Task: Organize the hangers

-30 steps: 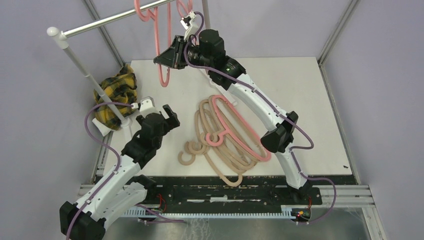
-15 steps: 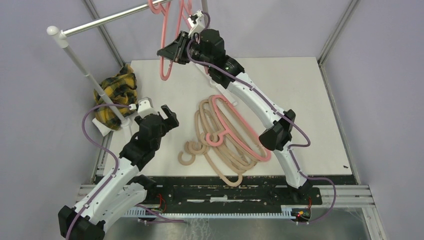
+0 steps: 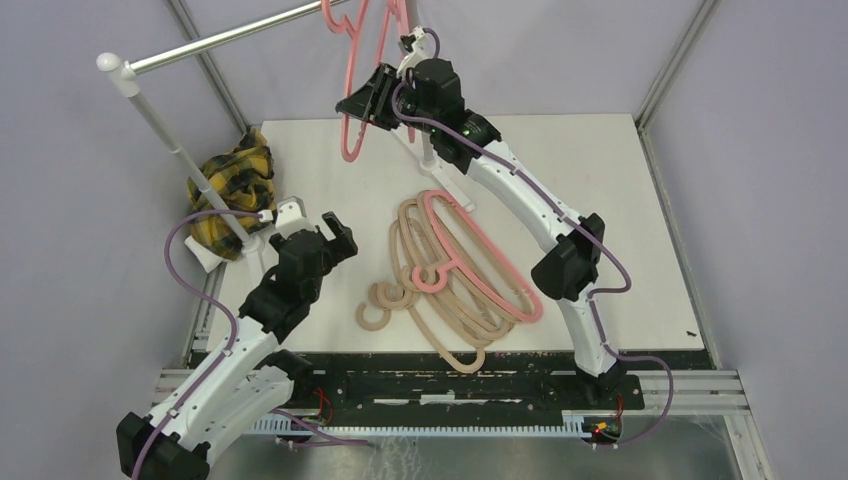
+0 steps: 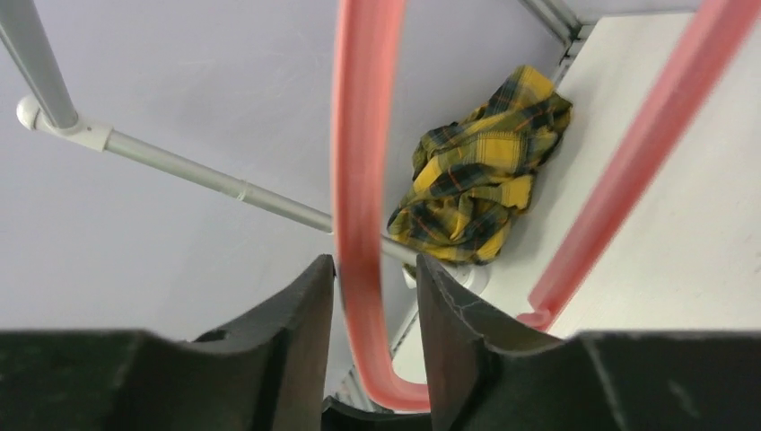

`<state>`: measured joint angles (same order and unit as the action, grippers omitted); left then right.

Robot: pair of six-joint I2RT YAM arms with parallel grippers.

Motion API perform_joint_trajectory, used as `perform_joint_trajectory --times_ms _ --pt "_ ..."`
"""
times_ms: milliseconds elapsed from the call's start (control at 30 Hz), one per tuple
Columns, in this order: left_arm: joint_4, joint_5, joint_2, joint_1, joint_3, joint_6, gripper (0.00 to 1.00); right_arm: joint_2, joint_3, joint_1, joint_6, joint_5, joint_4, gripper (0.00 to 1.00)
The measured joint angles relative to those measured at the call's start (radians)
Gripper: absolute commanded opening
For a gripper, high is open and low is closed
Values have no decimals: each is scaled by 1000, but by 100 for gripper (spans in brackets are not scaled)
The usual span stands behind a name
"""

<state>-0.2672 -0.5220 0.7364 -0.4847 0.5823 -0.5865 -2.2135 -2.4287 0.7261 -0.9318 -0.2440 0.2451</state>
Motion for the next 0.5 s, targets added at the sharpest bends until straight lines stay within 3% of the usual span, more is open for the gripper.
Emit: perform_joint_trajectory --times_ms 100,200,500 --pt "0 0 0 0 0 0 96 42 65 -1 10 1 3 76" --pt "0 0 1 0 0 0 96 97 140 -1 42 6 8 88" --pt "0 -1 24 0 0 0 96 343 328 0 232 107 79 99"
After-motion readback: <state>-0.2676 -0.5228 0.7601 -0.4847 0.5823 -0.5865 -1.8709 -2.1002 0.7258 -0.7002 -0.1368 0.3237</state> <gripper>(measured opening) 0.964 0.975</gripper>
